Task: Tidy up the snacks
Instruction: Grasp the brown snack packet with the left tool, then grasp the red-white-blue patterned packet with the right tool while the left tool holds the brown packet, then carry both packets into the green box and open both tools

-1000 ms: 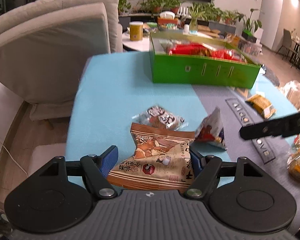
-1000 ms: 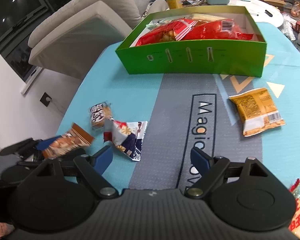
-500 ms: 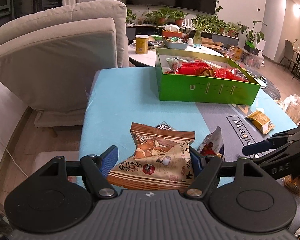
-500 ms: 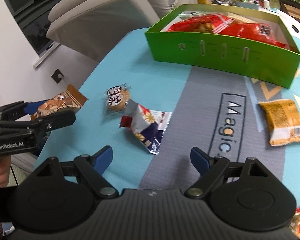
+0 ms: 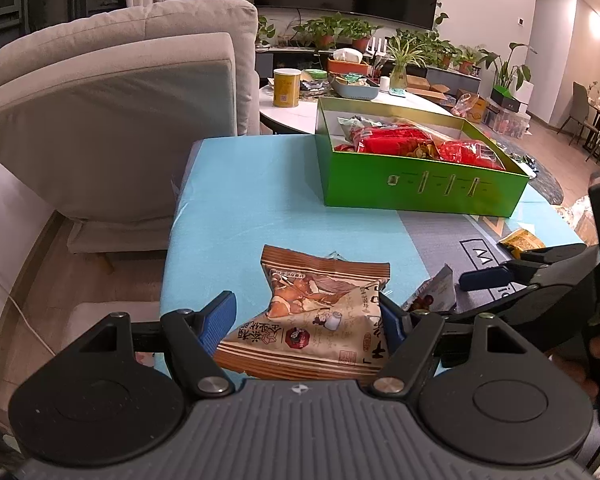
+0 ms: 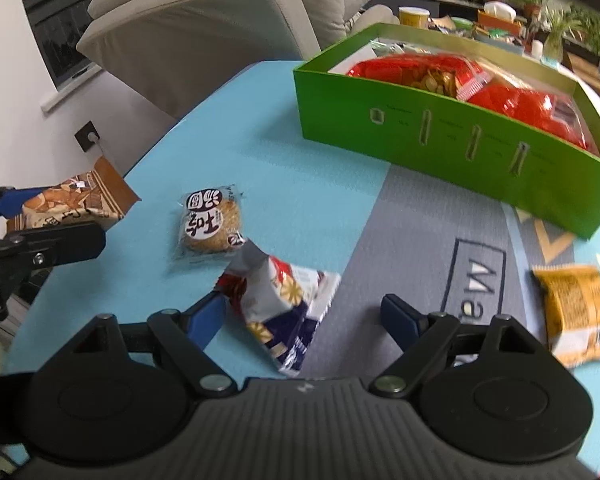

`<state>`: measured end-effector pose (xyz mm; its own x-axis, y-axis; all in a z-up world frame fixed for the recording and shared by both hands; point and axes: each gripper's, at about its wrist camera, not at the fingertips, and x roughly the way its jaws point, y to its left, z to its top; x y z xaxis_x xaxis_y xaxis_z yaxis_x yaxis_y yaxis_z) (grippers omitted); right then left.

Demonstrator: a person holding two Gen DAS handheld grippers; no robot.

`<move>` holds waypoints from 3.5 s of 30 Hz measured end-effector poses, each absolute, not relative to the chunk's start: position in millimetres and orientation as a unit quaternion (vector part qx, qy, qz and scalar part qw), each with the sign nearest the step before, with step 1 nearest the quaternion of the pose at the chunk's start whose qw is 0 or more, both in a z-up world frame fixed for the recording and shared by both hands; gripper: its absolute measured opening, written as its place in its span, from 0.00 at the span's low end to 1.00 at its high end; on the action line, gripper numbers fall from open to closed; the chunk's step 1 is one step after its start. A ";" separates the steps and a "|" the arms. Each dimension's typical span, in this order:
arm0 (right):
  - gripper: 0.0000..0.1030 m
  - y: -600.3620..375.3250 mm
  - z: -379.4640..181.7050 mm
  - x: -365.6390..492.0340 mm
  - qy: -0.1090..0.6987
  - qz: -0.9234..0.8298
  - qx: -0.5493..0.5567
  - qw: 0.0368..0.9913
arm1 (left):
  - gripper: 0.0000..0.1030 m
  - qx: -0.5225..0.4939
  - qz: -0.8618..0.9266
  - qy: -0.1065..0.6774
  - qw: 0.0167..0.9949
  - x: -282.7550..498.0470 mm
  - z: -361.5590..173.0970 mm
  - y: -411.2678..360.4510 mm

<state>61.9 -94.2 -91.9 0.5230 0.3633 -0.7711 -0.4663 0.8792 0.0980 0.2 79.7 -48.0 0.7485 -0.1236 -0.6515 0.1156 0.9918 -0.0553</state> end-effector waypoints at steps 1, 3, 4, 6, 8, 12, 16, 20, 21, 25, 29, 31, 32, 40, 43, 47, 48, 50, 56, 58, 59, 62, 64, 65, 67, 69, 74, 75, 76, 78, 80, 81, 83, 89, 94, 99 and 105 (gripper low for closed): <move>0.83 -92.9 -92.9 62.2 0.422 0.238 -0.063 0.872 | 0.68 -0.005 -0.066 0.349 0.935 0.9 -48.0 78.8; 0.83 -92.8 -93.6 62.8 0.415 0.239 -0.065 0.875 | 0.68 -0.003 -0.067 0.351 0.934 2.5 -48.2 77.2; 0.82 -93.0 -92.9 62.4 0.408 0.240 -0.067 0.878 | 0.68 -0.003 -0.067 0.351 0.934 3.2 -48.4 76.8; 0.82 -93.8 -90.9 63.1 0.405 0.238 -0.069 0.880 | 0.68 -0.002 -0.067 0.352 0.934 4.4 -48.5 75.7; 0.81 -99.9 -89.5 65.0 0.410 0.237 -0.052 0.879 | 0.68 -0.003 -0.067 0.353 0.933 5.7 -48.1 74.6; 0.79 -113.0 -82.6 62.7 0.406 0.230 -0.023 0.884 | 0.68 0.001 -0.073 0.351 0.934 8.9 -45.6 68.0; 0.79 -126.4 -71.8 59.4 0.399 0.230 -0.004 0.888 | 0.68 0.004 -0.083 0.346 0.935 12.2 -41.6 59.8; 0.79 -137.4 -60.3 55.6 0.387 0.225 0.012 0.894 | 0.68 0.010 -0.093 0.341 0.935 14.7 -37.2 51.0; 0.79 -140.2 -57.5 54.7 0.383 0.224 0.016 0.896 | 0.68 0.011 -0.094 0.340 0.936 15.6 -35.8 48.9; 0.79 -151.6 -47.0 55.1 0.370 0.220 0.034 0.902 | 0.68 0.017 -0.100 0.332 0.938 19.7 -29.7 40.6; 0.79 -162.1 -38.1 57.2 0.357 0.214 0.046 0.908 | 0.68 0.020 -0.106 0.325 0.939 24.1 -24.3 34.5; 0.79 -168.1 -35.0 58.2 0.351 0.213 0.049 0.911 | 0.68 0.021 -0.107 0.322 0.940 26.6 -21.3 31.2; 0.79 -170.5 -33.7 58.8 0.349 0.212 0.051 0.912 | 0.68 0.022 -0.108 0.320 0.941 28.2 -20.0 29.6; 0.79 -184.6 -20.2 66.5 0.326 0.211 0.063 0.919 | 0.68 0.033 -0.116 0.304 0.945 40.7 -6.1 15.5; 0.79 -190.1 -14.5 72.1 0.319 0.210 0.067 0.922 | 0.68 0.036 -0.119 0.294 0.948 47.0 0.5 10.0; 0.79 -198.4 -5.5 81.7 0.306 0.207 0.074 0.926 | 0.68 0.041 -0.122 0.283 0.951 62.2 9.4 1.6; 0.79 -201.6 -3.2 85.3 0.302 0.207 0.077 0.927 | 0.68 0.042 -0.123 0.280 0.951 65.7 11.7 -0.4; 0.79 -208.1 1.2 94.0 0.296 0.207 0.086 0.928 | 0.68 0.043 -0.124 0.276 0.952 75.0 16.9 -5.7; 0.79 -221.3 10.5 124.1 0.285 0.193 0.092 0.934 | 0.68 0.041 -0.131 0.268 0.954 109.9 26.6 -21.2; 0.79 -224.2 11.9 134.8 0.283 0.186 0.091 0.937 | 0.68 0.043 -0.131 0.268 0.954 122.8 27.9 -26.6; 0.79 -226.0 12.1 140.4 0.281 0.182 0.090 0.938 | 0.68 0.041 -0.131 0.269 0.953 131.3 28.4 -30.3; 0.79 -233.1 11.1 159.9 0.284 0.168 0.090 0.940 | 0.68 0.039 -0.137 0.272 0.952 150.6 29.4 -40.3; 0.79 -238.5 10.4 174.4 0.288 0.158 0.091 0.940 | 0.68 0.043 -0.140 0.273 0.951 165.4 29.0 -48.4; 0.79 -241.3 10.0 180.6 0.291 0.153 0.092 0.940 | 0.68 0.044 -0.142 0.274 0.950 170.9 28.0 -51.8; 0.79 -245.8 9.0 193.0 0.294 0.148 0.096 0.939 | 0.68 0.046 -0.147 0.277 0.948 182.6 25.4 -58.9; 0.79 -248.9 6.9 202.0 0.297 0.144 0.098 0.939 | 0.68 0.046 -0.152 0.283 0.946 195.7 21.8 -65.7; 0.79 -255.3 -0.8 222.4 0.302 0.138 0.108 0.937 | 0.68 0.045 -0.157 0.298 0.941 219.9 9.3 -77.7; 0.79 -256.7 -2.9 226.4 0.305 0.136 0.114 0.936 | 0.68 0.045 -0.159 0.300 0.939 223.9 6.4 -79.9; 0.79 -257.3 -5.0 230.0 0.309 0.136 0.118 0.934 | 0.68 0.047 -0.160 0.302 0.939 226.6 4.2 -81.9; 0.79 -257.8 -8.0 234.5 0.313 0.135 0.124 0.932 | 0.68 0.051 -0.162 0.306 0.937 233.1 -1.0 -86.4; 0.79 -256.7 -12.3 238.5 0.317 0.134 0.129 0.930 | 0.68 0.056 -0.165 0.310 0.935 237.1 -6.6 -91.1; 0.79 -256.3 -15.0 240.0 0.319 0.134 0.132 0.929 | 0.68 0.057 -0.167 0.313 0.933 238.7 -10.1 -93.7; 0.79 -254.7 -19.8 242.8 0.327 0.134 0.137 0.925 | 0.68 0.060 -0.174 0.320 0.930 241.4 -16.4 -98.5; 0.80 -252.7 -26.1 245.3 0.337 0.118 0.147 0.923 | 0.69 0.073 -0.179 0.331 0.924 244.7 -29.5 -104.5; 0.80 -254.9 -15.4 237.8 0.315 0.120 0.140 0.931 | 0.77 0.065 -0.170 0.318 0.930 239.4 -23.6 -96.3; 0.80 -258.2 -8.1 231.4 0.305 0.123 0.139 0.934 | 0.78 0.060 -0.162 0.308 0.936 230.5 -13.3 -87.7; 0.80 -259.1 -1.6 217.8 0.306 0.130 0.145 0.932 | 0.80 0.059 -0.150 0.298 0.941 215.9 -5.1 -77.0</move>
